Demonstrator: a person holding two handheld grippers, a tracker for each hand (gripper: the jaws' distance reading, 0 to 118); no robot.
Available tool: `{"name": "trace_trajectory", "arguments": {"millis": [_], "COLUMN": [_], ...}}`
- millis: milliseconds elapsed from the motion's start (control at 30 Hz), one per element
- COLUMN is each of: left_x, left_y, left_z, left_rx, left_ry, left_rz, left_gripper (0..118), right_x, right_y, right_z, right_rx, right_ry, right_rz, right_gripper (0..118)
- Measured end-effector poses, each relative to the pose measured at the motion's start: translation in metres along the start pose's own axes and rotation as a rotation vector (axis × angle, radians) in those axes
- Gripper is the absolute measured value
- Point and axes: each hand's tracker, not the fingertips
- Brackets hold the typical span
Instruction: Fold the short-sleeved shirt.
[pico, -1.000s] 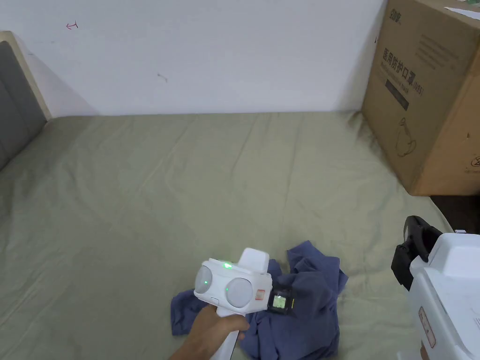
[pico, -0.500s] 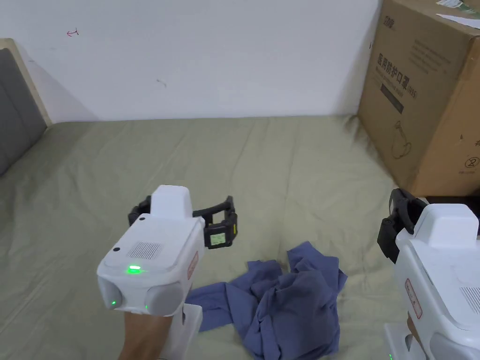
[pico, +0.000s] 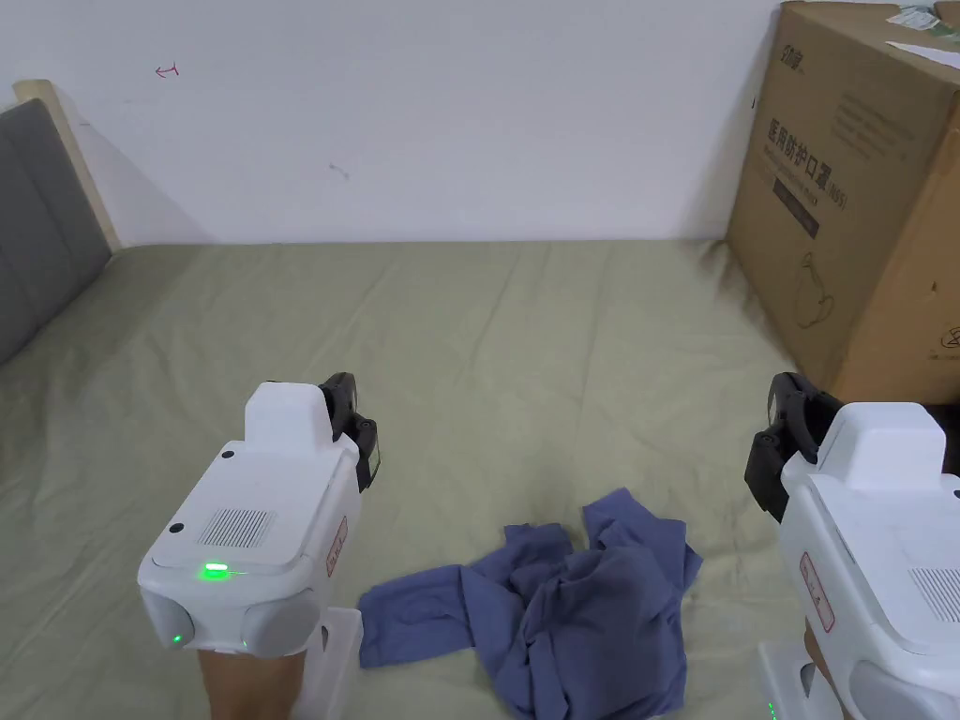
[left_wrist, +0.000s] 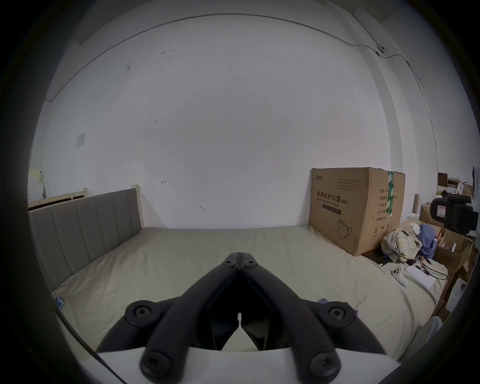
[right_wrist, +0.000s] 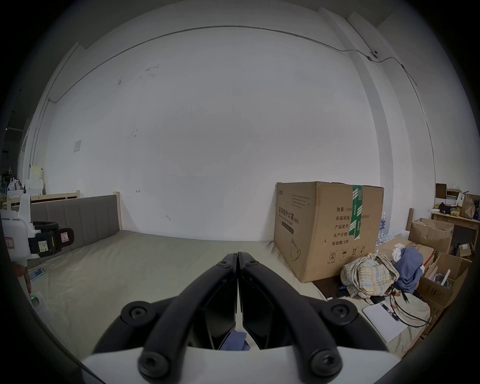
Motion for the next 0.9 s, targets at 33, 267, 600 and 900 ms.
{"name": "trace_trajectory", "arguments": {"millis": [33,267,600,900], "left_x": [-0.002,-0.011,-0.020,-0.019], "left_y": [-0.001,-0.043,-0.150,-0.192], "left_z": [-0.003,-0.048,-0.088,-0.116], "left_rx": [-0.021,-0.436,-0.773,-0.891], "left_ry": [-0.007,-0.059,-0.046,0.042], "left_rz": [-0.007,0.008,0.158,0.151], "left_gripper": [0,0,0,97], "right_x": [0.000,-0.002,0.002,0.009], "right_y": [0.000,-0.006,-0.029,-0.045], "right_z": [0.000,-0.003,-0.018,-0.041], "right_rx": [-0.001,-0.022,-0.094,-0.164], "right_ry": [0.000,-0.002,0.001,-0.015], "right_rz": [0.000,-0.009,-0.016,-0.018], "right_gripper": [0,0,0,0]}}
